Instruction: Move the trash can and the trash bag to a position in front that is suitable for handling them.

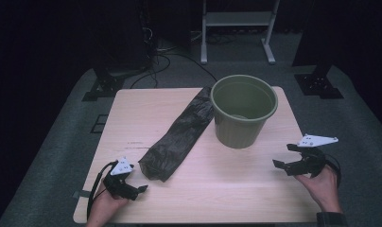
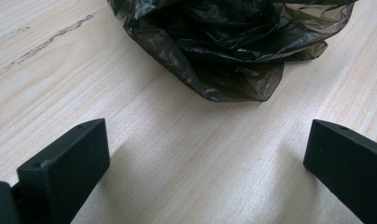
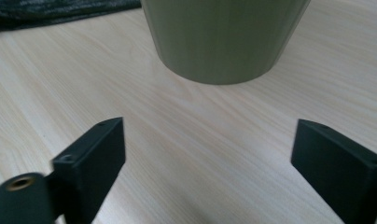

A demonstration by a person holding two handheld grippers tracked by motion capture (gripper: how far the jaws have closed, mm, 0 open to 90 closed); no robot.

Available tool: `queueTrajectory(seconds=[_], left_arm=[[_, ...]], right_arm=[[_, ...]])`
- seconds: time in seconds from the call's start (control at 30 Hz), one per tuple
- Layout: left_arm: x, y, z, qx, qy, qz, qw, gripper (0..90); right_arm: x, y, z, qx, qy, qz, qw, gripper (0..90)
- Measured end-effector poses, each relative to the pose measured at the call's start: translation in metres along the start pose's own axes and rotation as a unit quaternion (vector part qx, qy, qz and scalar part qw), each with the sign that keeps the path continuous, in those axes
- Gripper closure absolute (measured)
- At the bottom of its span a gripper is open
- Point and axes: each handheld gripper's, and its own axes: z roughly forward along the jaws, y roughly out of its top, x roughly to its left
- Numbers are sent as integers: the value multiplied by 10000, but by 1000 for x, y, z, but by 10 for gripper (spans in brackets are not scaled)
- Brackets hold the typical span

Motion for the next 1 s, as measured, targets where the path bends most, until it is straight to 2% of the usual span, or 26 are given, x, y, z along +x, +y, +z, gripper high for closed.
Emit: queueTrajectory(seconds=[0.67, 1.0], left_arm=[[0, 0, 0, -5, -1, 3, 10000, 0], [0, 0, 0, 2, -3, 3, 10000, 0]], right_arm=[[-4, 36, -15, -191, 3, 51, 9998, 133], [-5, 57, -20, -258, 77, 74, 9996, 181]])
